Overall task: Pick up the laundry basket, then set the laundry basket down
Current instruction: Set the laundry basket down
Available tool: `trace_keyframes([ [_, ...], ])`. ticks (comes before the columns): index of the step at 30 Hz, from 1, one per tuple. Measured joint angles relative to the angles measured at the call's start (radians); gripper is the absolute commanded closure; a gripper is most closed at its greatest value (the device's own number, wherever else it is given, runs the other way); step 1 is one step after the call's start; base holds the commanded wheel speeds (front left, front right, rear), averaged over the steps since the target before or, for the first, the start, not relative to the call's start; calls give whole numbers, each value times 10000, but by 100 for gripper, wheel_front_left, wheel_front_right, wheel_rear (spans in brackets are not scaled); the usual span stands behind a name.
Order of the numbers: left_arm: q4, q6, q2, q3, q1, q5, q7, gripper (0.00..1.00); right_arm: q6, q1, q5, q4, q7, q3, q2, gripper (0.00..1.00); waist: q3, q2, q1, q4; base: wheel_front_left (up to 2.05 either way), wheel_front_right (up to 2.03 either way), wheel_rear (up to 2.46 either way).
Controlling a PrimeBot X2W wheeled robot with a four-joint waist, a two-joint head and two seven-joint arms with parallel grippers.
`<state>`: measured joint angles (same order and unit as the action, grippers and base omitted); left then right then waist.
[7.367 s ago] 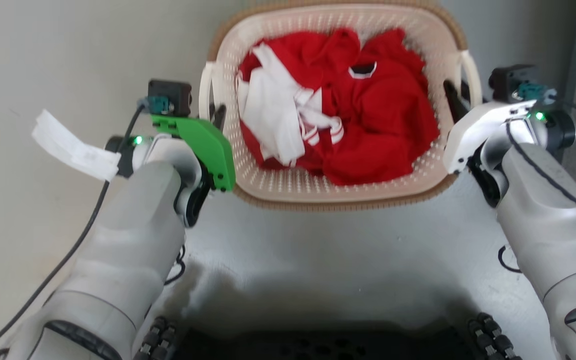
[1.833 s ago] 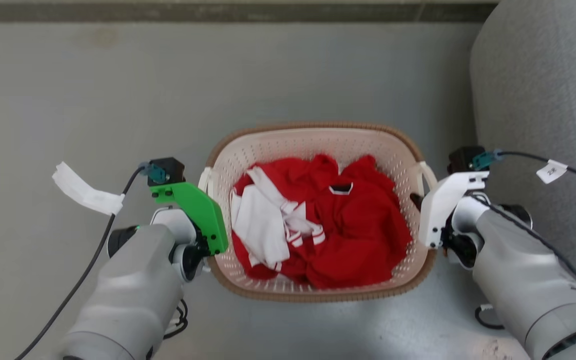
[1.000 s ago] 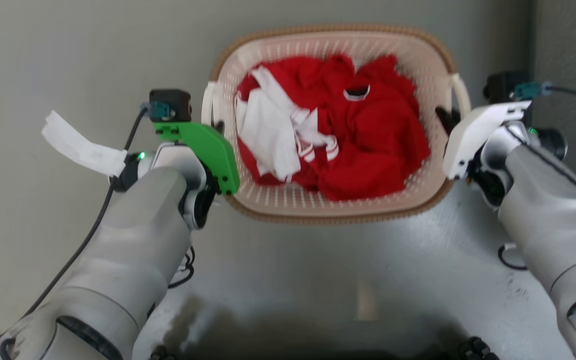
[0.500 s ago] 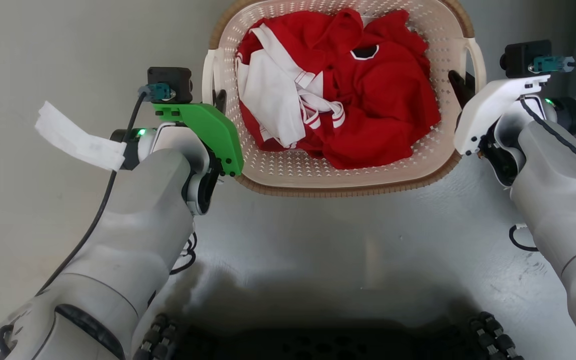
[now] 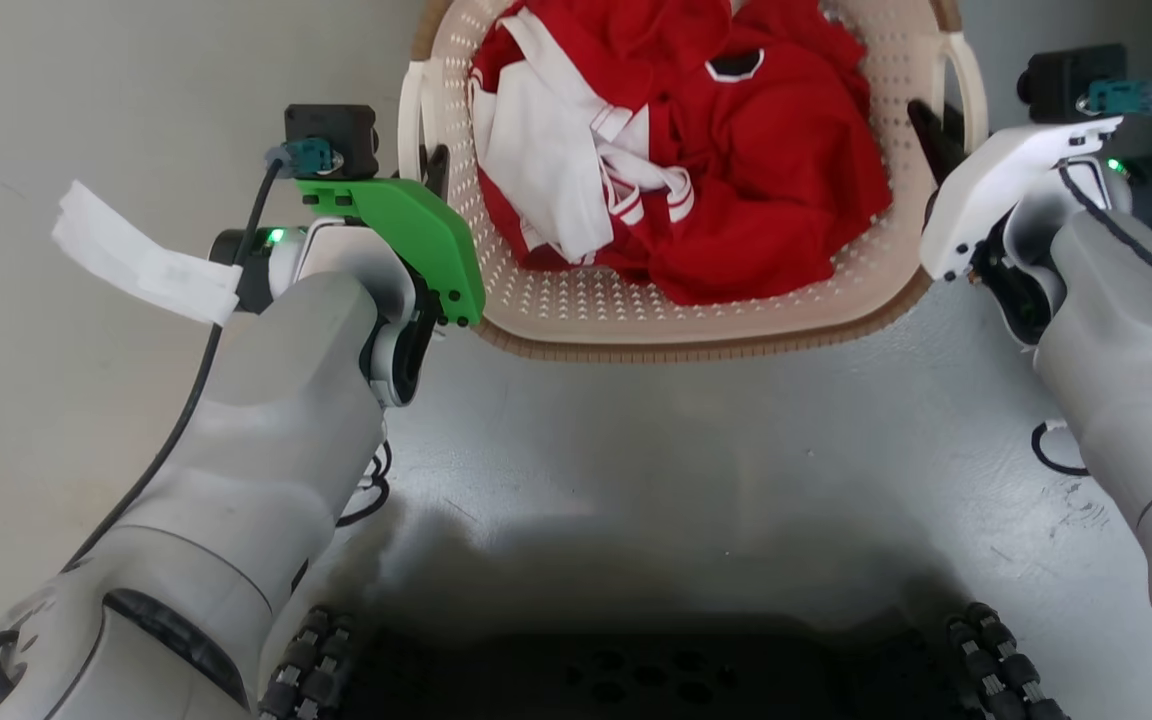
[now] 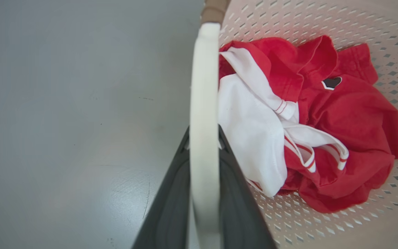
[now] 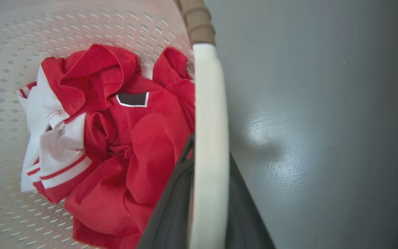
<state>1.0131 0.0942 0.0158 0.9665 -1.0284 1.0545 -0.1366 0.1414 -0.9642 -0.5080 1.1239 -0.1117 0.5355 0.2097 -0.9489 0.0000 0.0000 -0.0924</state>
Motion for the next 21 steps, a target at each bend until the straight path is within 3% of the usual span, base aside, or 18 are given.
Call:
trace_keyframes([
  [21, 102, 27, -84, 337, -289, 412, -418, 100, 161, -408, -159, -184, -299, 286, 109, 100, -365, 0, -1, 27, 0, 0, 0],
])
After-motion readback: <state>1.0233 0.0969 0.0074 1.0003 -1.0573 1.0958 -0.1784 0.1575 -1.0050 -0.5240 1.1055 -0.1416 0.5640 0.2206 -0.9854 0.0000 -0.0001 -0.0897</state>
